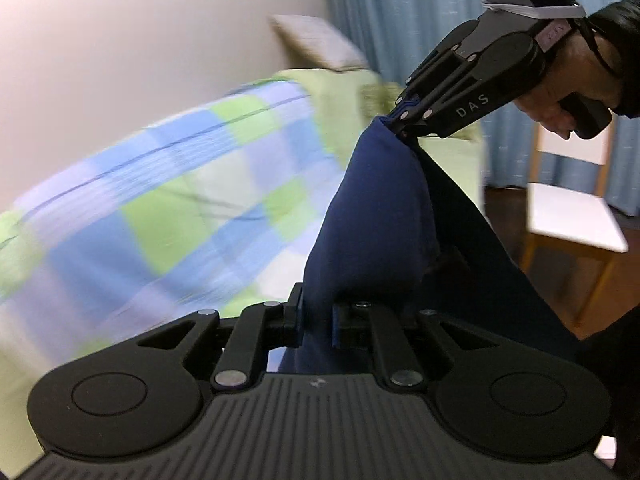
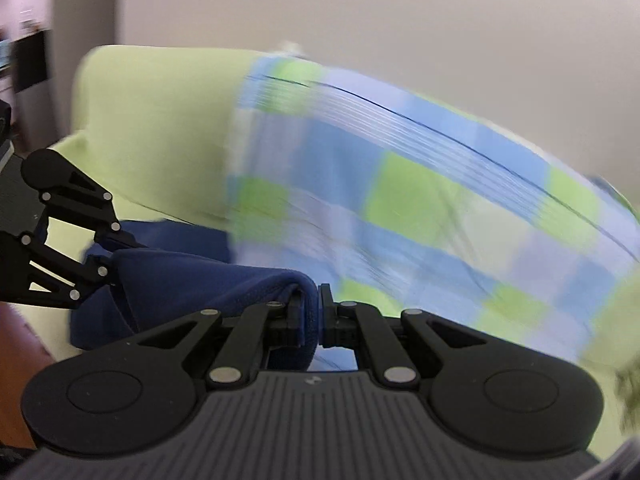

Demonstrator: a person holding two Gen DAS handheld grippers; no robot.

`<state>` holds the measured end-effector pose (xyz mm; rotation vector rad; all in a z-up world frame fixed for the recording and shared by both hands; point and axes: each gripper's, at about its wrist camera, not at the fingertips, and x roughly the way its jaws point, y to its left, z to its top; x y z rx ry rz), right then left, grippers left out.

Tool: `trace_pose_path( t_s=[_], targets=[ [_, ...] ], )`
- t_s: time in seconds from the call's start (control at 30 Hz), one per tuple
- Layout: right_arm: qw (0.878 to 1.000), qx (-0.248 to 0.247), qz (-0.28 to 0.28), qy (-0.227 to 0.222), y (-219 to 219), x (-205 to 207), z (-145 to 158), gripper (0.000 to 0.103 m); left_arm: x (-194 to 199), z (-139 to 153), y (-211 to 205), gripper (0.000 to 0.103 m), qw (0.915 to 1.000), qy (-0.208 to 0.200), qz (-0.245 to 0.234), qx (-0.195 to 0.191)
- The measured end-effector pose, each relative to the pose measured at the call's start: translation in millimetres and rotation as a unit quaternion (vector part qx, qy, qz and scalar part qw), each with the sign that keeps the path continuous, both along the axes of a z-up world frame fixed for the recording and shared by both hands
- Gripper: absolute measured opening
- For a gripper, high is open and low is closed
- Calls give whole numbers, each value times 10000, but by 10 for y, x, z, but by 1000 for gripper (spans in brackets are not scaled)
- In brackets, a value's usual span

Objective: Fold clothes
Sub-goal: 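Lift the navy shirt with both tools and shake it open over the checked sheet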

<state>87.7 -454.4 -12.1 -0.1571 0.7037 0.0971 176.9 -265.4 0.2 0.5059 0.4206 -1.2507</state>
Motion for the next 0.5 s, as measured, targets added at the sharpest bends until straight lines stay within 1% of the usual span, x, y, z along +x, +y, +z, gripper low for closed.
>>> trace_pose_path(
  t_s=[0.03, 0.1, 0.13, 0.17, 0.2, 0.23, 0.33, 0.37, 0.4, 0.47, 0.5],
  targets=[
    [9998, -60, -205, 47, -236, -80, -54, 3, 118, -37, -233, 12, 9999, 49, -95, -3],
    [9993, -90, -346, 85, -474, -164, -117, 3, 282, -162, -645, 12, 9997, 130, -216, 12],
    [9990, -87, -416, 114, -677, -177, -216, 3, 328, -250, -824, 12, 9996, 161, -241, 30],
    [9987, -83, -486, 143, -880, -190, -315, 3, 471, -357, -1113, 12, 9994, 229, -238, 50],
    [9983, -64, -552, 181, -1098, -191, -428, 3, 554, -417, -1230, 12, 9994, 270, -225, 70],
    [9979, 29, -595, 261, -1398, -127, -615, 3, 660, -533, -1495, 12, 9990, 376, -174, 144],
    [9965, 307, -608, 489, -2171, 144, -1157, 3, 1058, -899, -2080, 12, 9978, 524, 88, 385],
    [9958, 395, -596, 569, -2405, 247, -1339, 3, 1329, -1109, -2380, 12, 9961, 635, 386, 484],
    [9949, 466, -580, 676, -2604, 363, -1545, 3, 1334, -1166, -2311, 12, 9956, 655, 447, 499],
    [9927, 608, -548, 891, -3003, 594, -1958, 3, 1763, -1487, -2669, 12, 9886, 859, 1099, 568],
    [9913, 679, -531, 998, -3202, 710, -2164, 3, 1836, -1524, -2713, 12, 9871, 898, 1205, 561]
  ],
)
